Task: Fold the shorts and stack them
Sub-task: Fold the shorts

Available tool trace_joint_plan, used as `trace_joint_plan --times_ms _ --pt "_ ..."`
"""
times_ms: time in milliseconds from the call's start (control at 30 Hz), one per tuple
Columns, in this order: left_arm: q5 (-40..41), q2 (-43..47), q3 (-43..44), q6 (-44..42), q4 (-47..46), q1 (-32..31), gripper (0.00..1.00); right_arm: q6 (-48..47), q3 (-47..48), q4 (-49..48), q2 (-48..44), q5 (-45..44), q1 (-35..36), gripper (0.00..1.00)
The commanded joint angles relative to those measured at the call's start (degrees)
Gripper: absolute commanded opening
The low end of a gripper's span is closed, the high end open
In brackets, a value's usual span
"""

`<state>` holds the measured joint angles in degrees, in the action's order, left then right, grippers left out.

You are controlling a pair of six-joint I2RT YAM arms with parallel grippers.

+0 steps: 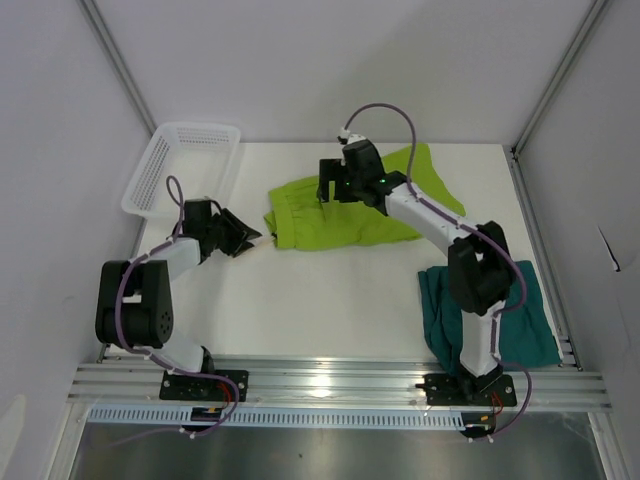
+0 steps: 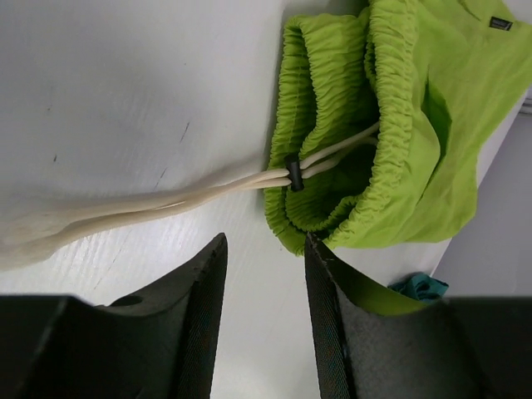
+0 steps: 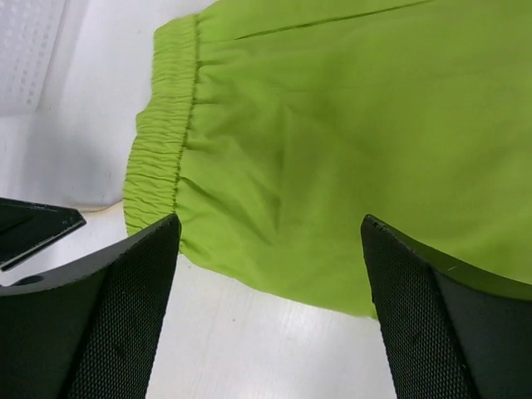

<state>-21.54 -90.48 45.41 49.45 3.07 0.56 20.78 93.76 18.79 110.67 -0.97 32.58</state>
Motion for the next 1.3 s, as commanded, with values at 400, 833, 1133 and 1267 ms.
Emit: trace_joint_plan --times_ms 400,833,1133,1267 --pt "1.1 16.8 -12.8 1.2 -7.3 1.9 0.7 -10.6 27.6 8.1 23.4 0.3 10.1 0.99" --pt "3.1 21.9 -15.3 0.6 -6.2 2.9 0.77 -12.4 38.6 19.1 33.8 4.7 12.2 0.86" --pt "1.8 19.8 -16.2 1.3 -8.4 3.0 0.77 -11.8 21.4 10.9 22.2 7.0 12.2 0.46" --pt "-0.3 16.7 -16.8 2.8 -11.5 3.0 0.77 -11.4 10.7 5.3 16.3 7.2 12.3 0.38"
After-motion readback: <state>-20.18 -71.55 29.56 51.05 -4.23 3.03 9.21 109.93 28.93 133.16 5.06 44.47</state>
